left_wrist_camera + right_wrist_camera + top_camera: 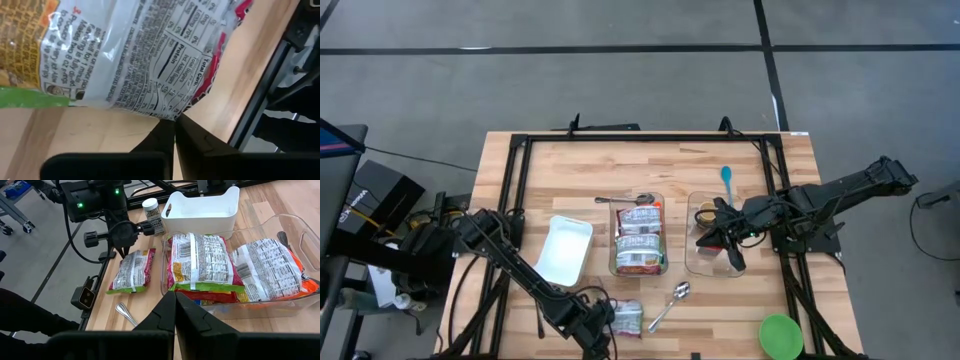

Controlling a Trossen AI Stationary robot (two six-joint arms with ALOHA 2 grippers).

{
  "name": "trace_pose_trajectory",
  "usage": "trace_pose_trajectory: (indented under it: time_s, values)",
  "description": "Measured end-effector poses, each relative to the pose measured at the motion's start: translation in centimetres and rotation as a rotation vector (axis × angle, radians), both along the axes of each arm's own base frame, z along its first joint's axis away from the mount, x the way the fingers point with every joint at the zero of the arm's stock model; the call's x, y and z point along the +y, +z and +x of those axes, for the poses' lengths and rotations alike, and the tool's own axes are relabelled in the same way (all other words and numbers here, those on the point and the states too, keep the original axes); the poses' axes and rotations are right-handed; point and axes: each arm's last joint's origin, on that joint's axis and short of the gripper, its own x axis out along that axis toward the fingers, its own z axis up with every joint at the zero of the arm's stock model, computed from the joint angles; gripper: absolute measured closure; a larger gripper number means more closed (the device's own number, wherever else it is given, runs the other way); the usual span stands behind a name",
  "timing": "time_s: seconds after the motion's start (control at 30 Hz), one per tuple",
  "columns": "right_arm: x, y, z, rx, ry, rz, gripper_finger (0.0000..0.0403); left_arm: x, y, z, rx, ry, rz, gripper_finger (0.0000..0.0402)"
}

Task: Pick & Place Food Item
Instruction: Put the green noodle pack into the left transparent bin

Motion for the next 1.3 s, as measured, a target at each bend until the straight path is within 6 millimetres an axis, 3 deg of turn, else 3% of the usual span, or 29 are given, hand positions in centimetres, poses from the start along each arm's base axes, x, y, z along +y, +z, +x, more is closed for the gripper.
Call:
trace_pose_trajectory:
  time_s: [0.17,0.33,0.77,1.07,1.3]
  values:
    - [0.0,0.0,0.0,0.000,0.000,0.000,0.0403,-0.1,0.6,0.1,-0.022,-0.001,-0.024,0.0400]
    - [0.0,0.0,0.0,-0.001,0.000,0.000,0.0403,0.1,2.7,-0.1,-0.073,0.007,-0.053,0.0401]
    - [0.0,0.0,0.0,-0.002,0.000,0.001,0.0403,2.7,11.6,-1.4,-0.389,0.123,-0.082,0.0401]
    - [0.0,0.0,0.0,-0.002,0.000,0.001,0.0403,5.9,17.4,-3.2,-0.620,0.247,-0.065,0.0401]
    - [0.0,0.0,0.0,-0.002,0.000,0.001,0.0403,9.0,21.4,-3.5,-0.836,0.238,0.035,0.0401]
